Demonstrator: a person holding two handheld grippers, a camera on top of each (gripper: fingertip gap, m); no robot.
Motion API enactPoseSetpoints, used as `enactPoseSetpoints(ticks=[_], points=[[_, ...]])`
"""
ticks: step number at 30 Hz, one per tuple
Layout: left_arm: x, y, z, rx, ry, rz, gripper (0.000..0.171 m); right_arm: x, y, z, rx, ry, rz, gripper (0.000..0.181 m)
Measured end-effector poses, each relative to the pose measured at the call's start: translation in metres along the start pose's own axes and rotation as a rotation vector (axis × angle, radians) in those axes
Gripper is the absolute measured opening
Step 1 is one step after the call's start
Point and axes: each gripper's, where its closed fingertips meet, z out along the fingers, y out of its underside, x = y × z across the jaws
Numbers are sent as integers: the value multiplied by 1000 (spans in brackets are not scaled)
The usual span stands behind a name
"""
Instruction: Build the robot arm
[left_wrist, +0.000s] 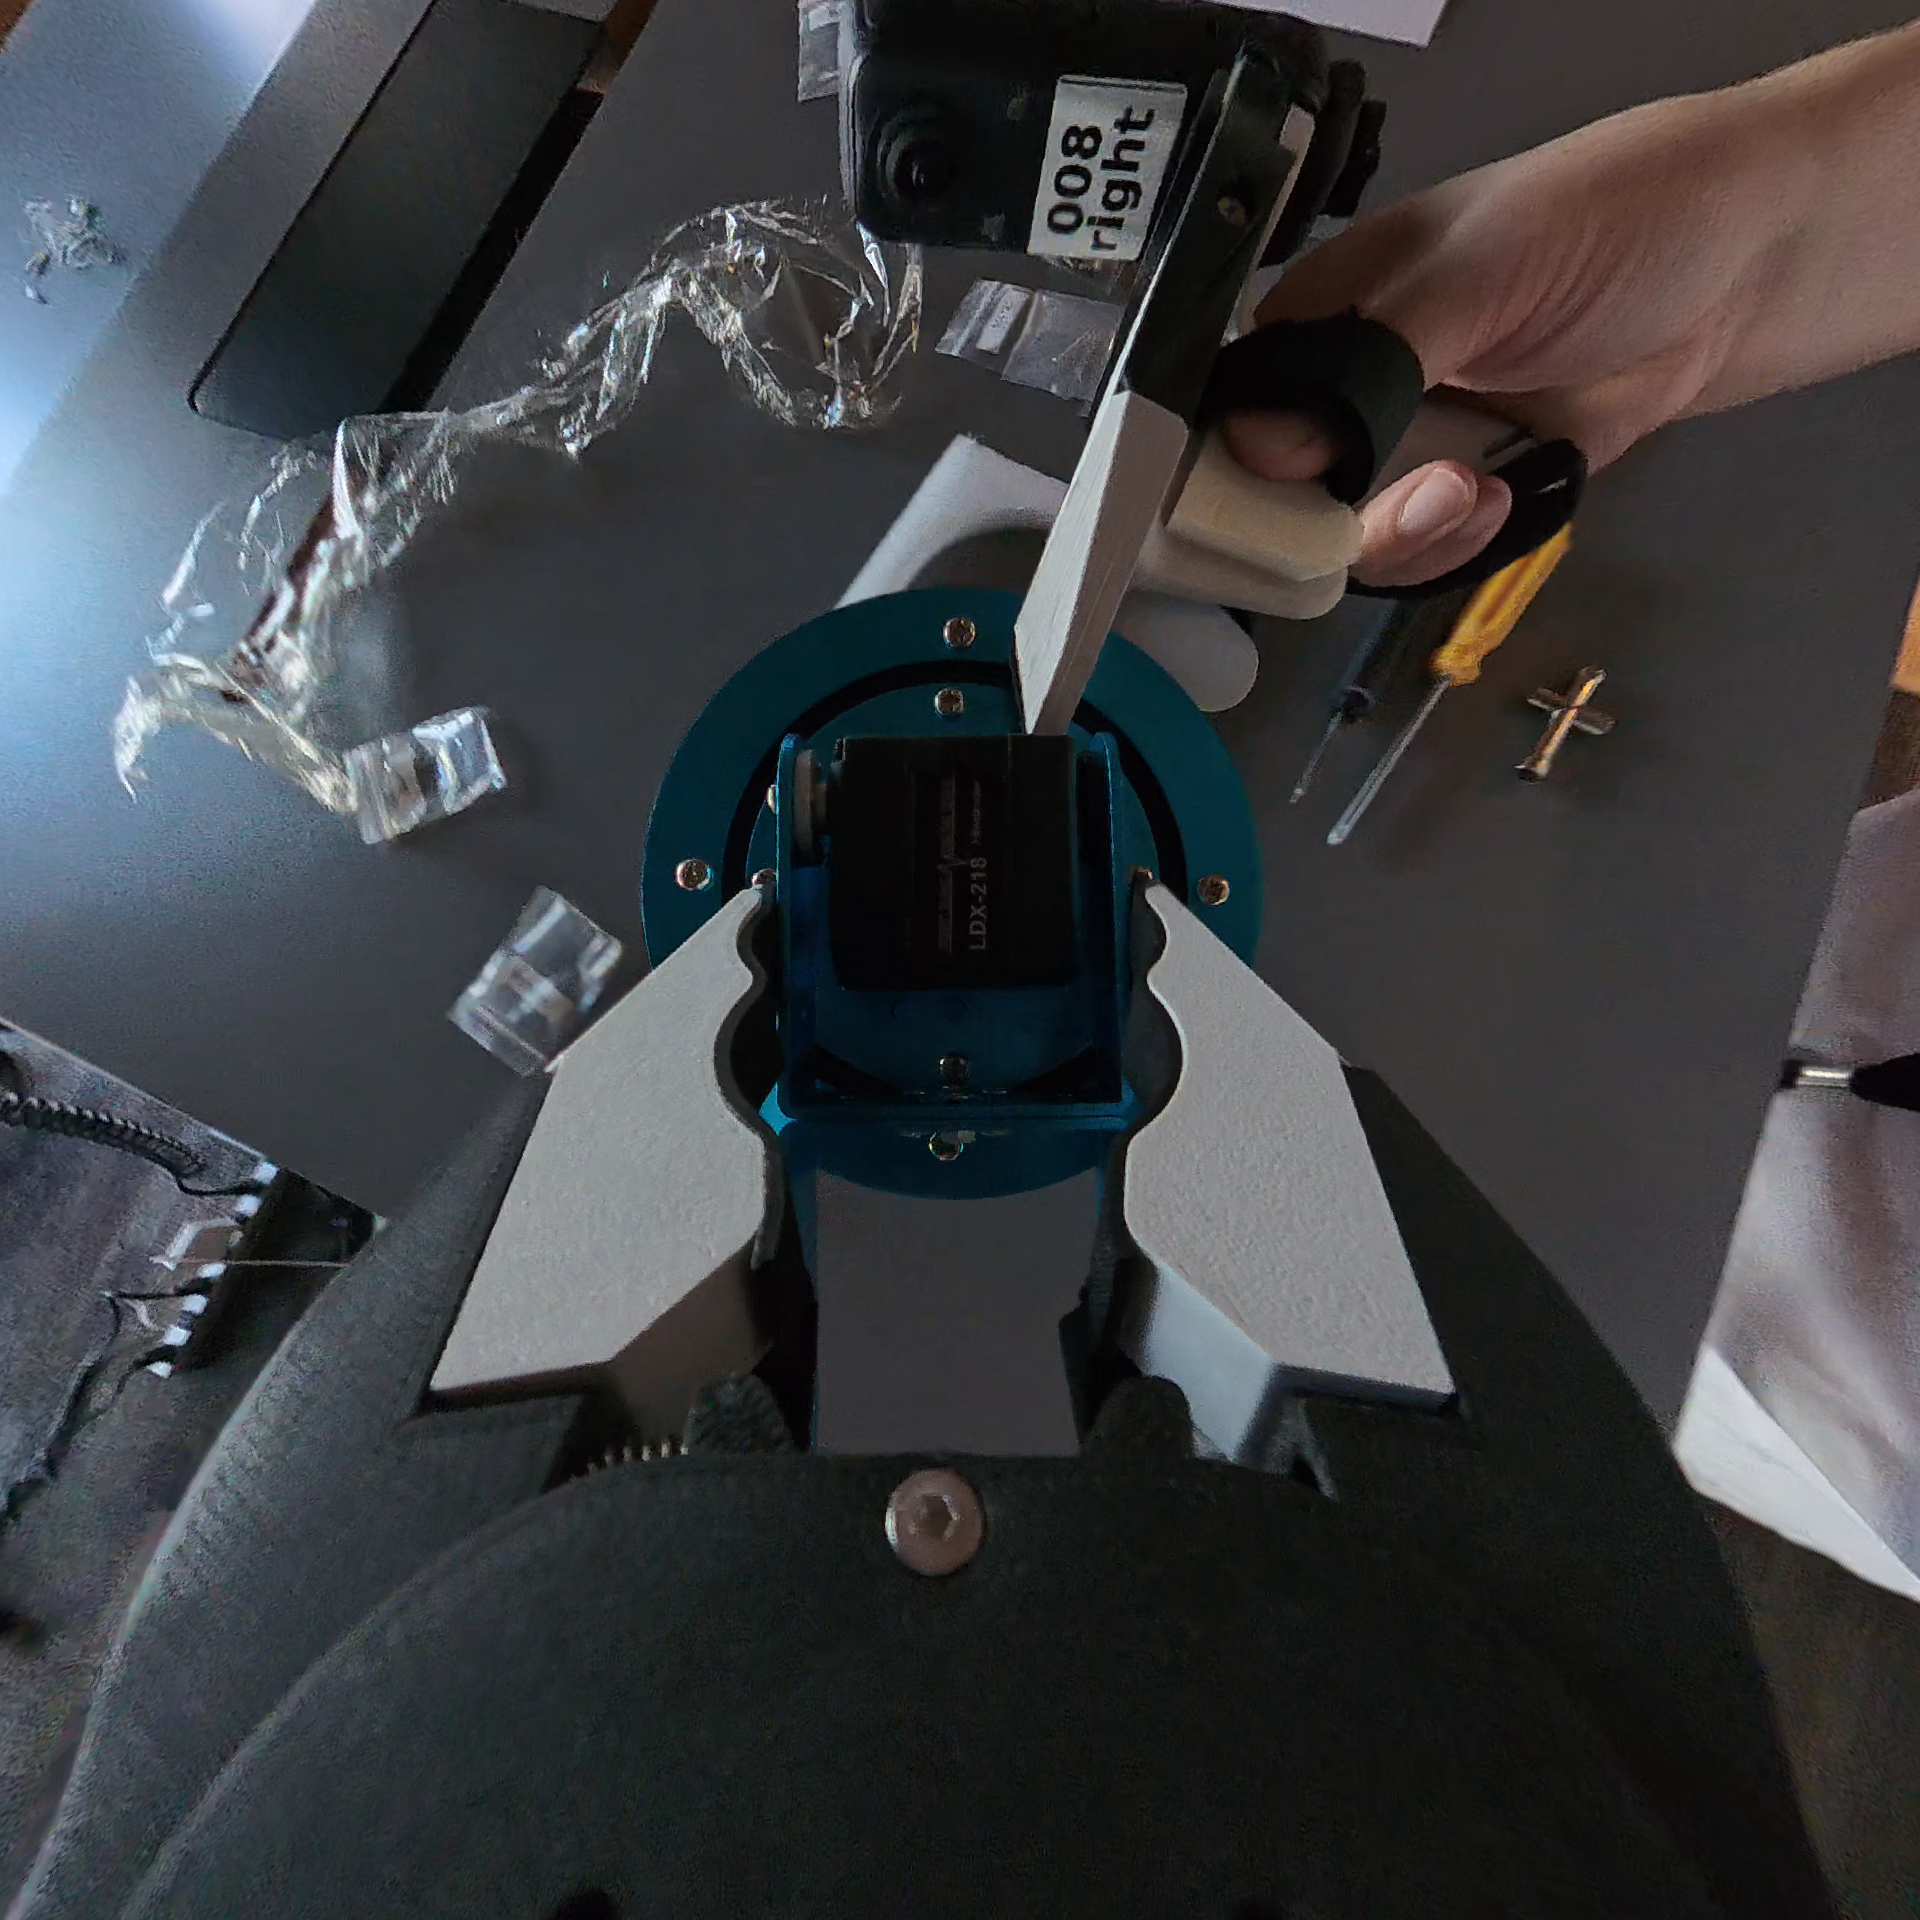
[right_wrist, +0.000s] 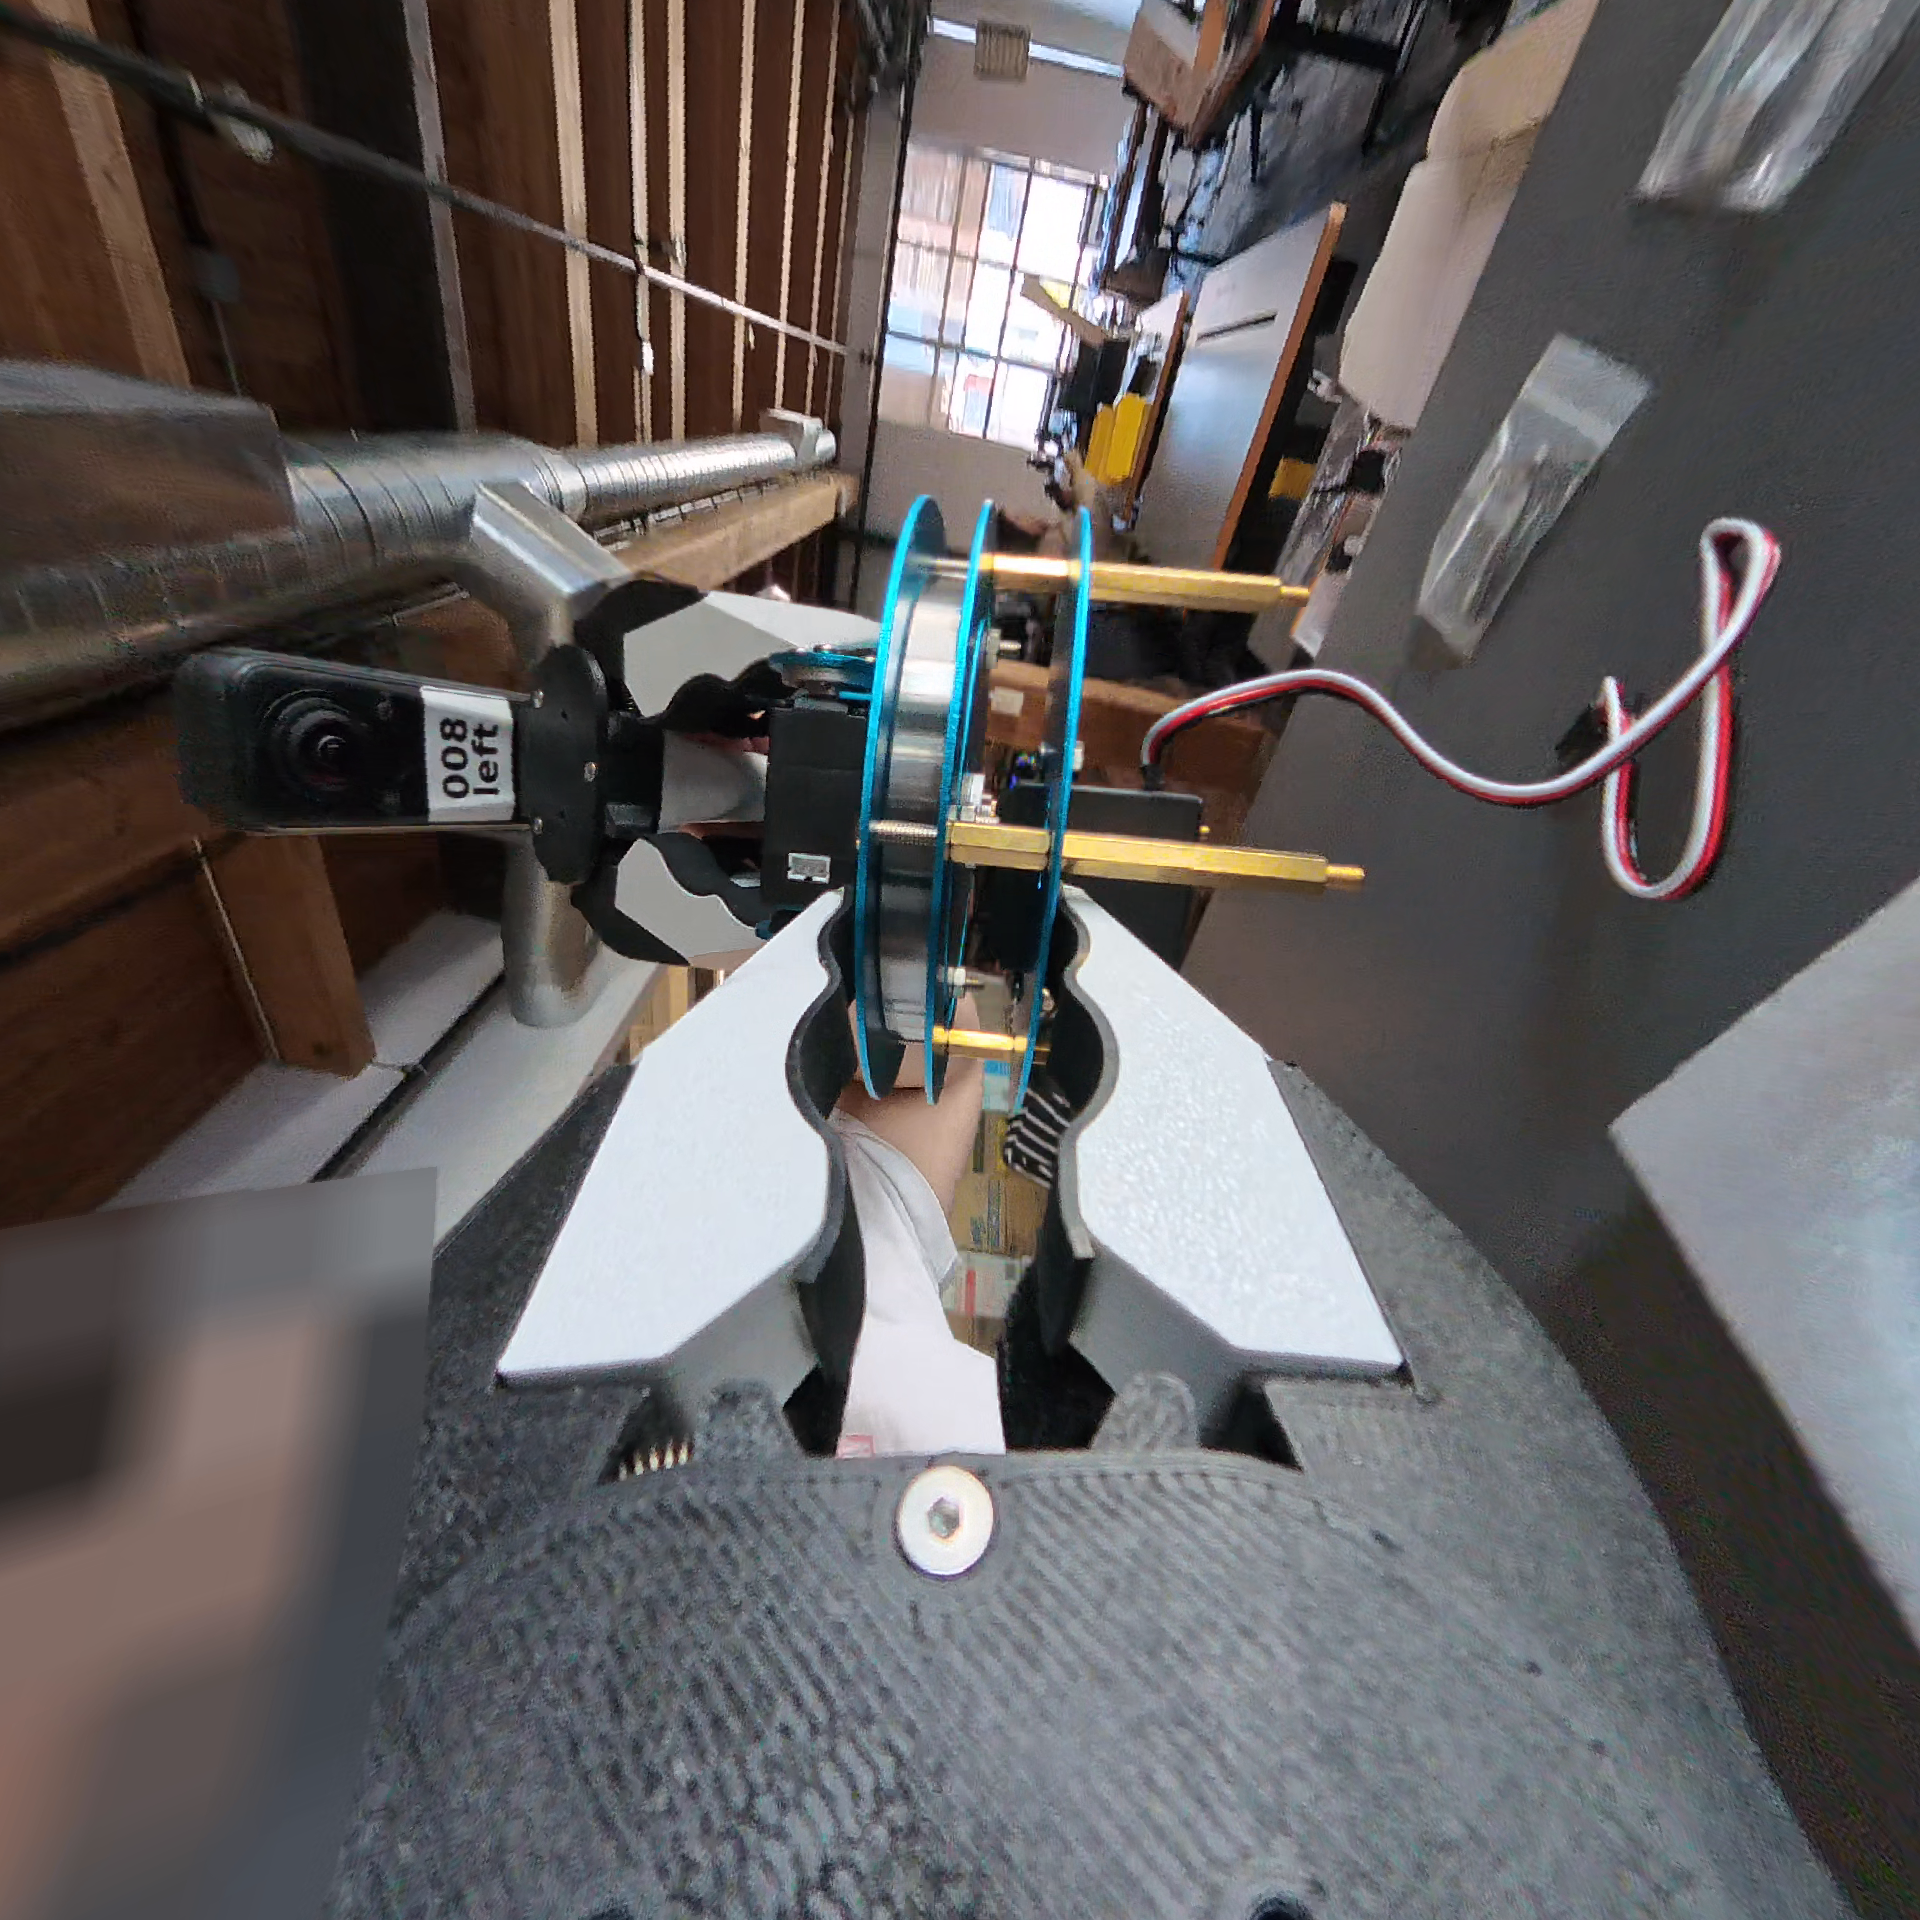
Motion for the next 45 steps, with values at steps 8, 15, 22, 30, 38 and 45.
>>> enactPoseSetpoints(ticks=[8,15,22,30,38,45], points=[[57,52,-6,-30,-25,-140,64,22,70,17,-130,33,51,33],[86,76,-8,-41,-23,-161,65,33,106,23,-149,26,65,33],[90,82,-13,-43,35,-163,64,33,117,30,-135,34,63,34],[90,77,-2,-86,68,-77,65,48,118,10,-260,313,-374,52],[84,69,5,-61,119,-30,65,33,99,-14,-381,396,-962,46],[89,71,-4,22,171,-120,74,-17,95,10,-272,158,-1427,41]])
